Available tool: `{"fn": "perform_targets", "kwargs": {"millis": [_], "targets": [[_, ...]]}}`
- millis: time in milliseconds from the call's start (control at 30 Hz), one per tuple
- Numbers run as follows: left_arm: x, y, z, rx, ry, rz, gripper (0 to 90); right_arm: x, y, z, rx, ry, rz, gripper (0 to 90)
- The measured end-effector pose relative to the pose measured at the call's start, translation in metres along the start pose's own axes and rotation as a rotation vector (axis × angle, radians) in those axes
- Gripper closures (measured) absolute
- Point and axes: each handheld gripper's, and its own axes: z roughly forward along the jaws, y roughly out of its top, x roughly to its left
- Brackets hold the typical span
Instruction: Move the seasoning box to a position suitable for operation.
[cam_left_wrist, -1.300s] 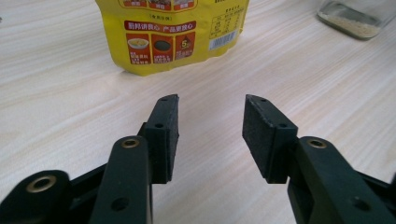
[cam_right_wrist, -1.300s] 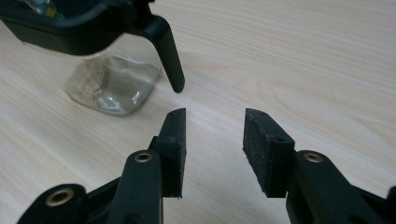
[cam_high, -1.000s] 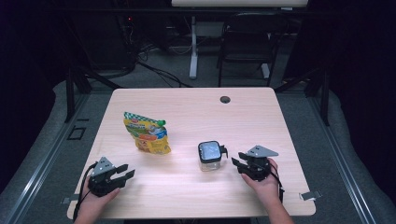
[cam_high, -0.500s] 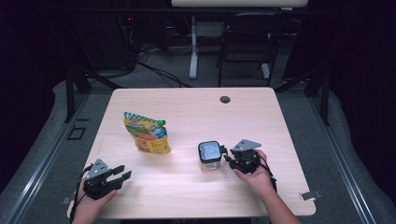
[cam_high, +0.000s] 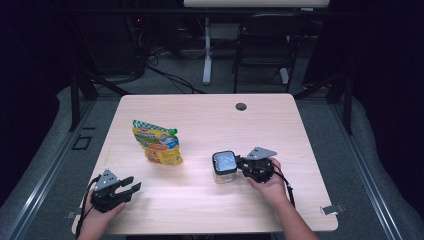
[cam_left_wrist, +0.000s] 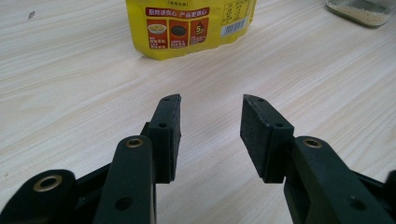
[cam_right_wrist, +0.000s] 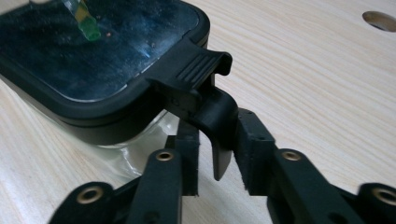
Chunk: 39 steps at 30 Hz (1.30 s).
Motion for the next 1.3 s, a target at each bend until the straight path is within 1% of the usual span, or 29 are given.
{"fn": "perform_targets", "kwargs": {"millis": [167, 200, 267, 300, 333, 400, 433, 500, 533, 600, 667, 700, 733, 800, 833, 867, 900, 967, 1000, 1067, 1167, 1200, 1233, 1267, 1300], "targets": [[0.0, 0.0, 0.0, -0.001, 0.006, 0.002, 57.7, 0.001, -0.002, -0.003, 0.005, 0.009, -0.004, 74.8], [0.0, 0.001, 0.0, -0.004, 0.005, 0.0, 57.7, 0.002, -0.003, -0.003, -0.005, 0.012, 0.006, 74.7], [0.0, 0.002, 0.001, -0.008, 0.003, -0.001, 57.4, 0.004, -0.004, -0.006, 0.004, 0.02, 0.006, 74.6], [0.0, 0.003, 0.002, -0.008, 0.001, 0.006, 57.3, 0.006, -0.004, -0.008, 0.012, 0.023, 0.0, 74.6], [0.0, 0.003, 0.002, -0.01, 0.001, 0.003, 57.4, 0.008, -0.005, -0.01, 0.015, 0.025, -0.006, 74.9], [0.0, 0.004, 0.003, -0.007, -0.008, 0.009, 57.3, 0.012, -0.005, -0.013, 0.031, 0.024, -0.031, 75.3], [0.0, 0.004, 0.003, -0.007, -0.008, 0.009, 57.3, 0.012, -0.005, -0.013, 0.031, 0.024, -0.031, 75.3], [0.0, 0.005, 0.005, -0.004, -0.012, 0.016, 57.3, 0.017, -0.007, -0.016, 0.035, 0.02, -0.04, 75.4], [0.0, 0.006, 0.005, -0.006, -0.011, 0.015, 57.3, 0.019, -0.008, -0.016, 0.029, 0.017, -0.036, 75.6], [-0.001, 0.008, 0.007, -0.008, -0.018, 0.024, 57.3, 0.02, -0.008, -0.018, 0.039, 0.002, -0.048, 76.0], [-0.002, 0.008, 0.008, -0.009, -0.019, 0.023, 57.3, 0.021, -0.008, -0.019, 0.045, 0.003, -0.048, 76.0], [-0.003, 0.009, 0.008, -0.008, -0.024, 0.031, 57.3, 0.022, -0.008, -0.02, 0.045, 0.0, -0.045, 76.0], [-0.005, 0.011, 0.009, -0.01, -0.031, 0.037, 57.3, 0.024, -0.01, -0.024, 0.056, -0.007, -0.044, 76.2], [-0.005, 0.012, 0.01, -0.009, -0.033, 0.042, 57.3, 0.025, -0.011, -0.026, 0.062, -0.007, -0.048, 76.1], [-0.007, 0.013, 0.012, -0.018, -0.039, 0.04, 57.3, 0.026, -0.012, -0.027, 0.063, -0.007, -0.046, 76.2], [-0.008, 0.015, 0.014, -0.012, -0.044, 0.046, 57.3, 0.029, -0.014, -0.033, 0.078, -0.01, -0.053, 76.1], [-0.008, 0.015, 0.014, -0.012, -0.044, 0.046, 57.3, 0.029, -0.014, -0.033, 0.078, -0.01, -0.053, 76.1], [-0.012, 0.017, 0.017, -0.014, -0.058, 0.059, 57.3, 0.033, -0.019, -0.04, 0.081, -0.001, -0.053, 76.2], [-0.012, 0.017, 0.017, -0.014, -0.058, 0.059, 57.3, 0.035, -0.02, -0.043, 0.086, 0.0, -0.06, 76.2], [-0.016, 0.021, 0.019, -0.016, -0.071, 0.077, 57.3, 0.04, -0.023, -0.047, 0.087, 0.005, -0.062, 76.1], [-0.02, 0.022, 0.02, -0.023, -0.078, 0.083, 57.3, 0.045, -0.025, -0.051, 0.089, 0.009, -0.069, 76.1], [-0.023, 0.024, 0.02, -0.026, -0.088, 0.09, 57.3, 0.051, -0.027, -0.055, 0.092, 0.021, -0.082, 76.1], [-0.025, 0.025, 0.02, -0.026, -0.086, 0.096, 57.3, 0.052, -0.027, -0.056, 0.094, 0.026, -0.091, 76.1], [-0.026, 0.025, 0.02, -0.026, -0.098, 0.103, 57.4, 0.054, -0.029, -0.057, 0.088, 0.033, -0.098, 76.2], [-0.026, 0.025, 0.02, -0.026, -0.098, 0.103, 57.4, 0.054, -0.029, -0.057, 0.088, 0.033, -0.098, 76.2]]}}
